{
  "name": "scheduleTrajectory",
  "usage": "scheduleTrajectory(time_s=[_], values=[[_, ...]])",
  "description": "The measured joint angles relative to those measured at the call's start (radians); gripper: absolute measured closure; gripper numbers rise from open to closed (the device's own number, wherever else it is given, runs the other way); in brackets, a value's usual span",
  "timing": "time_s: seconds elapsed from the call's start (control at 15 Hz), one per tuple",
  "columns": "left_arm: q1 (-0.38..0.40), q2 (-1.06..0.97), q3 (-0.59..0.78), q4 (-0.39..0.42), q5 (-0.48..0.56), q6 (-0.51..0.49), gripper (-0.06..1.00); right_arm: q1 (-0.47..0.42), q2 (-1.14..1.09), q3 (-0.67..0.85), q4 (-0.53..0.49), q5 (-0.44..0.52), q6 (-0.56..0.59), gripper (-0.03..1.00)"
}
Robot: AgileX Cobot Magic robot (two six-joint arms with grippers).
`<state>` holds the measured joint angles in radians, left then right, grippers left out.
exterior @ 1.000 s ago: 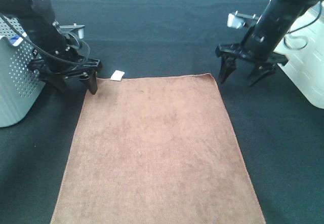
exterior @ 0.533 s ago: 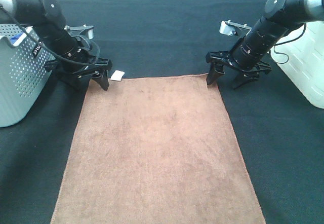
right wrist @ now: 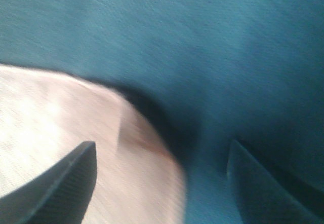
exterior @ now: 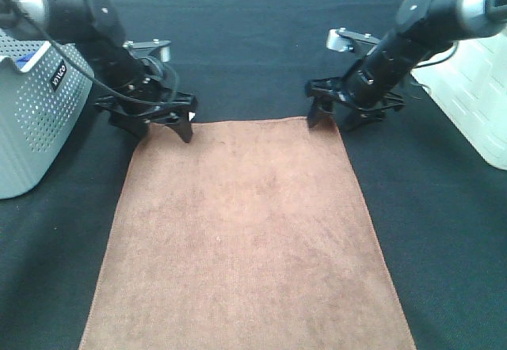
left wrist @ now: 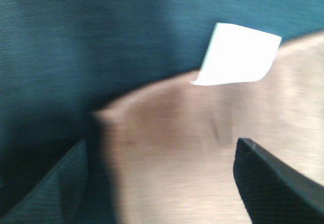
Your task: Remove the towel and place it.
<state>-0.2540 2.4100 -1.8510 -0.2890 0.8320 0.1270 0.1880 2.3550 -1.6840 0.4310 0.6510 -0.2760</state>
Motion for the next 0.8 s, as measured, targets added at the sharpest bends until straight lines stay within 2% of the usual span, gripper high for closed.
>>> scheduleTrajectory(time_s=[0.13,0.2,0.27,0.4,0.53,0.6,0.8], values=[[-0.009,0.001,0.0,-0.008,-0.002,0.002,0.2,0.026,0.006,-0.005,0.0,-0.028,-0.007,0.28],[-0.009,0.001,0.0,-0.01,-0.002,0.002,0.21,0.028,0.007,-0.005,-0.002,-0.032,-0.007,0.33],[-0.009,0.001,0.0,-0.001,0.0,0.002,0.25,0.032,0.01,-0.005,-0.007,-0.042,-0.008,0.42],[-0.009,0.003,0.0,0.036,0.003,0.002,0.45,0.032,0.014,-0.005,-0.019,-0.053,-0.008,0.64],[-0.009,0.006,0.0,0.073,0.015,0.002,0.77,0.033,0.015,-0.005,-0.046,-0.058,-0.008,0.88],[-0.009,0.006,0.0,0.085,0.018,0.002,0.9,0.033,0.015,-0.005,-0.057,-0.058,-0.008,0.96],[-0.009,0.006,0.0,0.093,0.016,0.002,0.93,0.035,0.015,-0.005,-0.064,-0.06,-0.008,0.96]])
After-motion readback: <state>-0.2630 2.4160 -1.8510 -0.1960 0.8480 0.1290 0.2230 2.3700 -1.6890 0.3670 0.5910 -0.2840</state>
